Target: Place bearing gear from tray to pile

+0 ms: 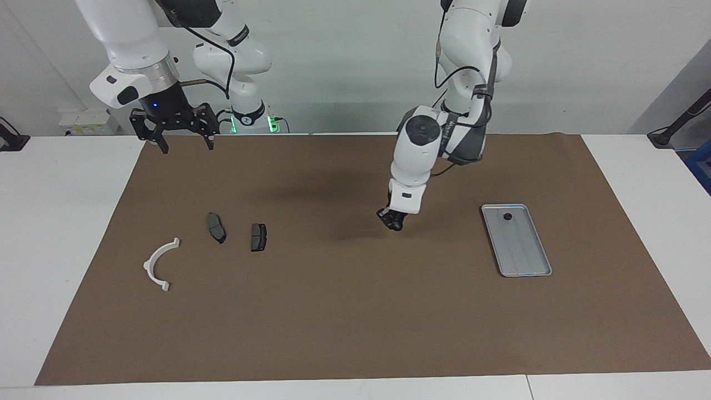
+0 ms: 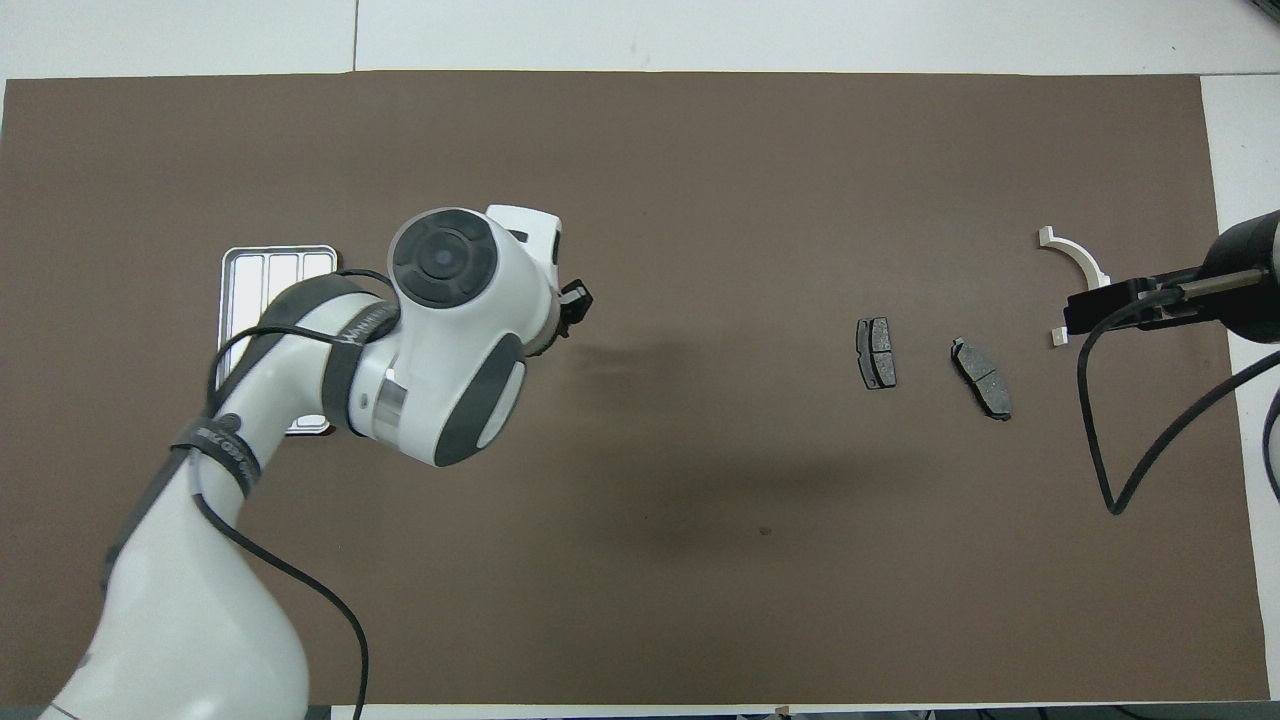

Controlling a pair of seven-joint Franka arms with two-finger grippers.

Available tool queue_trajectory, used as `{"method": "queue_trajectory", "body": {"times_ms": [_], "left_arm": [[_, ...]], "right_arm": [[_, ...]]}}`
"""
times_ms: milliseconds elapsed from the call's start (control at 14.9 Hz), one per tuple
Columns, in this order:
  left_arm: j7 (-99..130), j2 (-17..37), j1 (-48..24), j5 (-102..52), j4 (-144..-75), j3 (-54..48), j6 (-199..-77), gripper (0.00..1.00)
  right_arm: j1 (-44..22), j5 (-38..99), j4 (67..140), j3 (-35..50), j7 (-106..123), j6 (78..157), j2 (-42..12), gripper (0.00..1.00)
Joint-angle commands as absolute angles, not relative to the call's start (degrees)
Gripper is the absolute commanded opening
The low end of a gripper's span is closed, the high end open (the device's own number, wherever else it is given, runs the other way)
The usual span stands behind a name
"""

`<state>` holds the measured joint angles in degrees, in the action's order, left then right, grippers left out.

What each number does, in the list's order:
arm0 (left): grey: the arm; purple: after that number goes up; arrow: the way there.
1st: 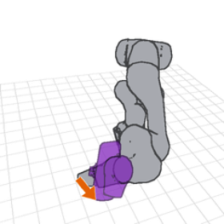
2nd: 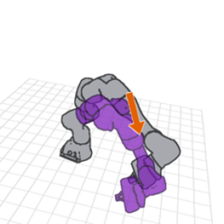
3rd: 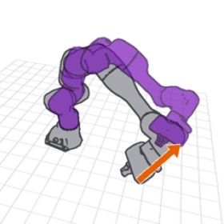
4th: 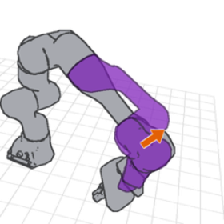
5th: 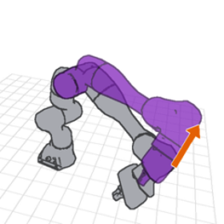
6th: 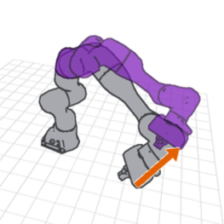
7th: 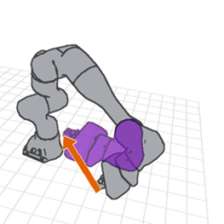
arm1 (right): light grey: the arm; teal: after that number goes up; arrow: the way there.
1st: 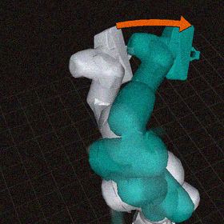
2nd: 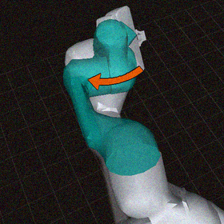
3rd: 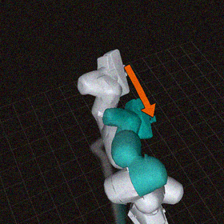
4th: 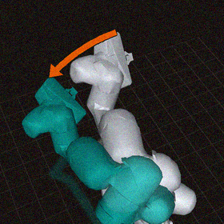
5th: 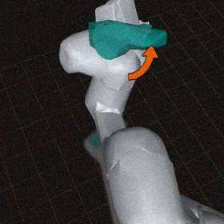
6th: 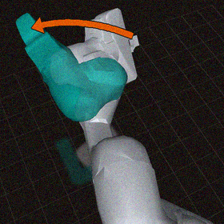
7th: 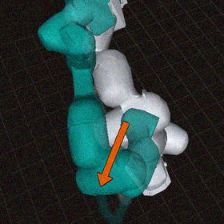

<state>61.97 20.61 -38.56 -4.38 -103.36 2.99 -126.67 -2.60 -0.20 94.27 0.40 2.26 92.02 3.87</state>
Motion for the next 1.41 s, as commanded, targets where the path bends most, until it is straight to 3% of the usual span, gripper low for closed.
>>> {"method": "queue_trajectory", "body": {"times_ms": [0, 604, 671, 738, 805, 1006, 1208, 1342], "left_arm": [[62.8, 23.3, -39.2, -4.8, -103.0, 4.1, -130.1, 0.1], [62.8, 23.0, -39.4, -4.7, -108.7, 4.2, -135.2, 0.12], [62.8, 23.0, -39.4, -4.7, -108.7, 4.3, -134.9, 0.26], [62.8, 23.0, -39.3, -4.5, -108.1, 4.5, -133.6, 0.82], [62.8, 22.9, -39.4, -4.0, -107.2, 4.7, -130.9, 1.0], [61.7, 20.0, -37.2, -2.2, -105.6, 4.9, -124.9, 1.0], [47.4, 9.4, -29.9, -2.1, -114.8, 4.7, -120.1, 1.0], [36.1, 5.3, -24.5, -2.2, -119.2, 4.7, -119.9, 1.0]], "right_arm": [[-2.0, 1.7, 94.7, 0.5, 3.3, 91.0, 4.7, 1.0], [-2.2, 1.6, 94.7, 0.6, 3.2, 91.0, 4.7, 1.0], [-2.2, 1.6, 94.7, 0.6, 3.0, 91.0, 4.7, 1.0], [-2.2, 1.6, 94.7, 0.6, 3.0, 91.1, 4.7, 1.0], [-2.3, 1.6, 95.0, 0.6, 3.0, 91.5, 4.8, 1.0], [-2.4, 1.6, 95.2, 0.6, 2.6, 91.7, 5.0, 1.0], [-5.0, 1.6, 96.4, 0.7, -4.5, 92.9, 5.0, 1.0], [-8.8, 1.6, 97.7, 0.7, -13.7, 95.5, 4.7, 1.0]]}}
